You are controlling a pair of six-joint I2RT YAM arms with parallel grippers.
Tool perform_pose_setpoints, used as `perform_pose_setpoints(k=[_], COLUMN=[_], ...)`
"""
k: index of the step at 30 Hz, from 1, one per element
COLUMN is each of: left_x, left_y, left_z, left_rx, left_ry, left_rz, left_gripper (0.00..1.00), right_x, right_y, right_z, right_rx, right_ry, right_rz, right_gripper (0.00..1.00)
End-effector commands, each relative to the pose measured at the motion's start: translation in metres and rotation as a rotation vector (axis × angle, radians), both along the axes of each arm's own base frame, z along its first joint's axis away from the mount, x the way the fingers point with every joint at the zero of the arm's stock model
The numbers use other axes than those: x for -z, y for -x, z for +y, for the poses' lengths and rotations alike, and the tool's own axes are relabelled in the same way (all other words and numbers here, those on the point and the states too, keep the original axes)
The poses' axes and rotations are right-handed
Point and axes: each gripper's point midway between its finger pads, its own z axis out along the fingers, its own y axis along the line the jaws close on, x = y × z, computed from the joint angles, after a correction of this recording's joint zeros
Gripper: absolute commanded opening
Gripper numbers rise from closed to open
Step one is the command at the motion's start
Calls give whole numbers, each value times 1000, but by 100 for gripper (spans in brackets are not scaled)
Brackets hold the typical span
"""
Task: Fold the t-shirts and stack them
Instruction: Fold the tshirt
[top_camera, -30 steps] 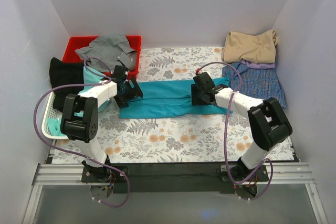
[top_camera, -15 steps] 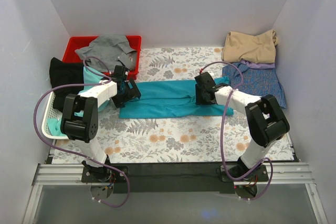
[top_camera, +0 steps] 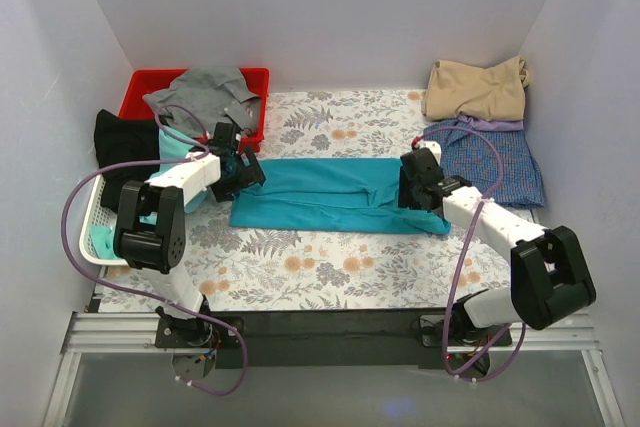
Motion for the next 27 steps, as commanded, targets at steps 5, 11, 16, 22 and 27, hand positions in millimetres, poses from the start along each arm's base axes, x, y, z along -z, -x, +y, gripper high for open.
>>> perform_pose_setpoints(k=[5,11,16,22,27], left_x=[-76,-57,-34,11,28], left_y=[-52,-47,-33,8,61], left_z=[-51,-82,-94,-93,-100], left_rx=[183,255,266,218,222], left_ry=[224,306,309,262,256], left_rz=[-251,-193,-143,13,133], left_gripper=[87,87,87,86,86], right_x=[-44,-16,4,31,49], right_y=[-54,-66,-66,-70,-81], right_z=[26,37,39,67,88], right_rx=[-39,-40,-43,-146,-232], right_ry=[-46,-56,-52,-113,-137], right_rz=[-108,-45,4,111,175], right_gripper=[61,60,60,57,56])
